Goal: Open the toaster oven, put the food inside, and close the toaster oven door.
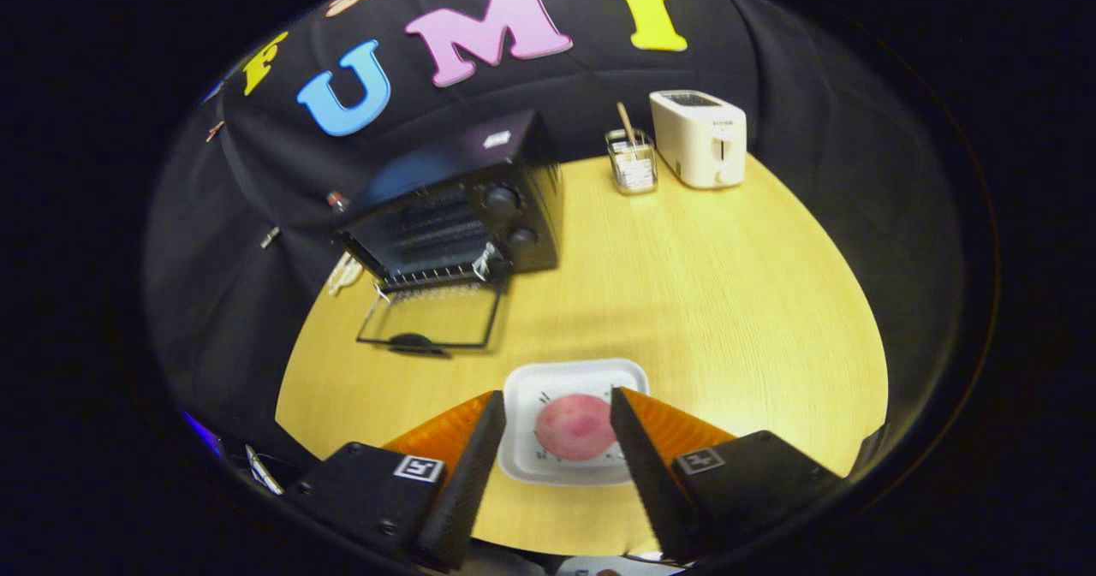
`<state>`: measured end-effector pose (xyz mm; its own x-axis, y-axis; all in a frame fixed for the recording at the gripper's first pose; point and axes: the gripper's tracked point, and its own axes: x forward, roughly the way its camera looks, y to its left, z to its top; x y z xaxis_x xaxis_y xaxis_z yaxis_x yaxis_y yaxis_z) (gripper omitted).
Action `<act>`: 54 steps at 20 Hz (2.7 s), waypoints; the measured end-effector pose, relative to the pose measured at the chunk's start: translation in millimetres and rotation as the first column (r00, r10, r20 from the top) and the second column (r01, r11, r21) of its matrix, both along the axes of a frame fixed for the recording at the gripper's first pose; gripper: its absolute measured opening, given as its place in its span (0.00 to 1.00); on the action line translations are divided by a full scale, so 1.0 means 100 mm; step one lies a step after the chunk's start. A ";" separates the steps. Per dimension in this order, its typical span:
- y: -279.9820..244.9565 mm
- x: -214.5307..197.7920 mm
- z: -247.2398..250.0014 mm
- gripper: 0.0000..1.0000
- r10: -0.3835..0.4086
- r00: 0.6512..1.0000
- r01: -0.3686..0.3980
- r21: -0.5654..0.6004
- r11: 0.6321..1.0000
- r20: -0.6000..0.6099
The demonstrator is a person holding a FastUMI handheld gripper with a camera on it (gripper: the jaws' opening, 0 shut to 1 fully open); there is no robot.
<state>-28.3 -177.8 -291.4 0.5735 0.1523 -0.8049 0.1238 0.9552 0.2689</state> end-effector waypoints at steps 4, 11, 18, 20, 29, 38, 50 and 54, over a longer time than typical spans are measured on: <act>-0.32 -0.06 -0.54 0.76 0.019 0.986 -0.016 0.019 1.000 -0.166; -0.48 -0.09 -0.99 0.71 0.027 0.946 -0.013 0.048 0.999 -0.324; -0.49 -0.15 -1.09 0.46 0.055 0.925 -0.057 0.006 0.998 -0.375; -0.49 -0.14 -1.10 0.39 0.052 0.918 -0.061 -0.010 0.998 -0.394; -0.42 -0.13 -1.17 0.16 0.015 0.859 -0.056 -0.066 0.996 -0.512; -0.35 -0.19 -1.13 0.05 -0.005 0.878 0.094 0.163 0.982 -0.478; 0.12 -0.20 -0.37 0.05 -0.327 0.862 0.500 0.546 0.673 -0.387; 0.47 0.22 -0.11 0.05 -0.454 0.835 0.547 0.565 0.618 -0.312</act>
<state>-6.2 -131.0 -302.7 0.6133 0.3507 -0.7078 0.6086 0.3614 0.7064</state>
